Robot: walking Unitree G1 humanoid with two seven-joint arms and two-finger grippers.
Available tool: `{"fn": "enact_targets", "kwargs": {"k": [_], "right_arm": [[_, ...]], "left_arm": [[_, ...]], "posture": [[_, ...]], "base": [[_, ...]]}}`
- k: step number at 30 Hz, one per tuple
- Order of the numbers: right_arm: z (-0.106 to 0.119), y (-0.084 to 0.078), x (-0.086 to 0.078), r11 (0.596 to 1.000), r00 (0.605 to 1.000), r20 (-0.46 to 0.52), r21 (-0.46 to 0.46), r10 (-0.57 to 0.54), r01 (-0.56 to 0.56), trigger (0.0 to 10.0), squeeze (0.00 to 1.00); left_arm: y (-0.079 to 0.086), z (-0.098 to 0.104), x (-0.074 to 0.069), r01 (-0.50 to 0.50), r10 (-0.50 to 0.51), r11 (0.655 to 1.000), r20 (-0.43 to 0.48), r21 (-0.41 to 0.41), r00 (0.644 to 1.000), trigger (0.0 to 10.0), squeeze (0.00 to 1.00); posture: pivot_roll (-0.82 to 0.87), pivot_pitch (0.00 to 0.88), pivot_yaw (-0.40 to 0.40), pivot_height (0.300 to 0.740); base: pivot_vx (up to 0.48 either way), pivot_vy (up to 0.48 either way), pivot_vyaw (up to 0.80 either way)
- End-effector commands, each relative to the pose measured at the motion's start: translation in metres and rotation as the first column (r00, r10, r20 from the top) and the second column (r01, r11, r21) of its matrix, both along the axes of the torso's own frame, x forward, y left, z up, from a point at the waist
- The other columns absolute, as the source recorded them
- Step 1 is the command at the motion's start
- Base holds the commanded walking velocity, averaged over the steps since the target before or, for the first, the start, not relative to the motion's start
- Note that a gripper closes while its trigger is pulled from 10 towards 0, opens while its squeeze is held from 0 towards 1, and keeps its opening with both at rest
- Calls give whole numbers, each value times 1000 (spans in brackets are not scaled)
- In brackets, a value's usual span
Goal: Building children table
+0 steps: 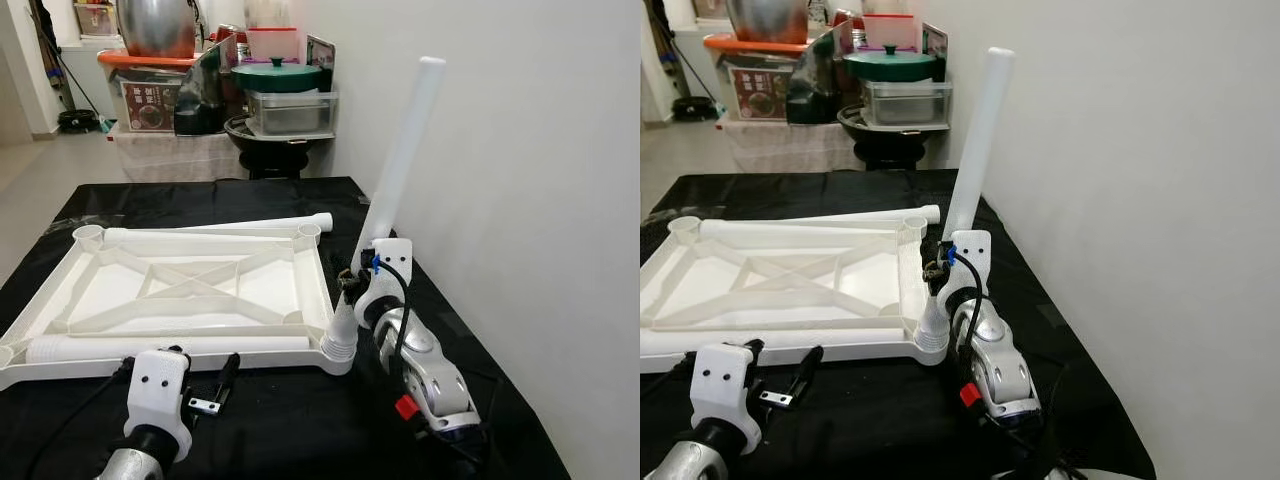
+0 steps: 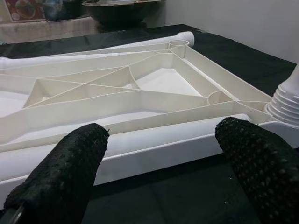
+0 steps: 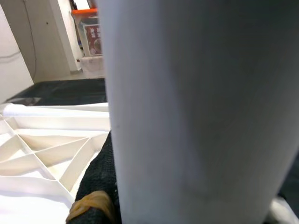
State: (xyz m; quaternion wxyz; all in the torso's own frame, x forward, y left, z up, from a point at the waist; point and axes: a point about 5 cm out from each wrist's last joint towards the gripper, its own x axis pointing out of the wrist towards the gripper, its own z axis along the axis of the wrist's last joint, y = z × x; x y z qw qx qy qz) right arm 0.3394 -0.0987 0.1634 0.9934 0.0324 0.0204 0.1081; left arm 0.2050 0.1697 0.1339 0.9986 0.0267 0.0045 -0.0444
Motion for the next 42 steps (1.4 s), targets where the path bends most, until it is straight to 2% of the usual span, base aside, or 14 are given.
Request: {"fn": "enact_targets", "kwargs": {"k": [1,4,9,12,15,17,20,23,26,28,31,34,37,42], "right_arm": [[-56,-41,-6,976,960,-225,-179,-165,126,10000,0],[-55,-56,-3,967,959,-216,-213,-185,139,10000,0],[-50,-92,0,945,949,-201,-271,-242,184,10000,0],[-49,-96,0,947,951,-201,-267,-236,178,10000,0],[-48,-90,-5,972,970,-210,-222,-122,74,10000,0],[-48,-90,-5,972,970,-210,-222,-122,74,10000,0],[-48,-77,-8,985,978,-210,-169,-11,-26,10000,0],[-49,-73,-9,985,977,-212,-161,19,-54,10000,0],[-51,-64,-12,979,970,-219,-149,102,-136,10000,0],[-51,-64,-12,979,970,-219,-149,102,-136,10000,0],[-51,-55,-23,948,942,-211,-128,261,-291,10000,0],[-52,-53,-31,920,915,-218,-126,338,-370,10000,0],[-53,-54,-38,893,888,-228,-123,400,-434,10000,0],[-49,-55,-39,886,882,-213,-114,421,-450,10000,0]], "left_arm": [[1,0,0,-5,5,1000,-13,-10,1000,10000,0],[0,0,1,-5,5,1000,-15,-12,1000,10000,0],[0,-1,0,13,-13,1000,-26,-14,1000,10000,0],[-1,-1,0,22,-22,1000,-27,-15,999,10000,0],[-4,-1,2,58,-59,998,-28,-15,998,10000,0],[-4,-1,2,58,-59,998,-28,-15,998,10000,0],[-6,0,3,73,-73,997,-25,-14,997,10000,0],[-6,0,3,75,-75,997,-25,-14,997,10000,0],[-6,0,4,84,-84,996,-24,-14,996,10000,0],[-6,0,4,84,-84,996,-24,-14,996,10000,0],[-3,0,7,84,-84,996,-23,-6,996,10000,0],[0,1,9,82,-82,997,-20,-4,996,10000,0],[4,3,12,74,-74,997,-8,-1,997,10000,0],[7,5,13,70,-70,998,-2,-2,998,10000,0]], "posture": [[120,0,-39,740],[116,0,-37,740],[106,0,-31,740],[102,0,-28,740],[96,0,-23,740],[96,0,-23,740],[99,0,-21,740],[99,0,-21,740],[103,0,-23,740],[103,0,-23,740],[102,0,-20,740],[100,0,-19,740],[100,0,-19,740],[99,0,-20,740]], "base": [[0,0,0],[0,0,0],[0,0,0],[0,0,0],[0,0,0],[0,0,0],[0,0,0],[0,0,0],[0,0,0],[0,0,0],[0,0,0],[0,0,0],[0,0,0],[0,0,0]]}}
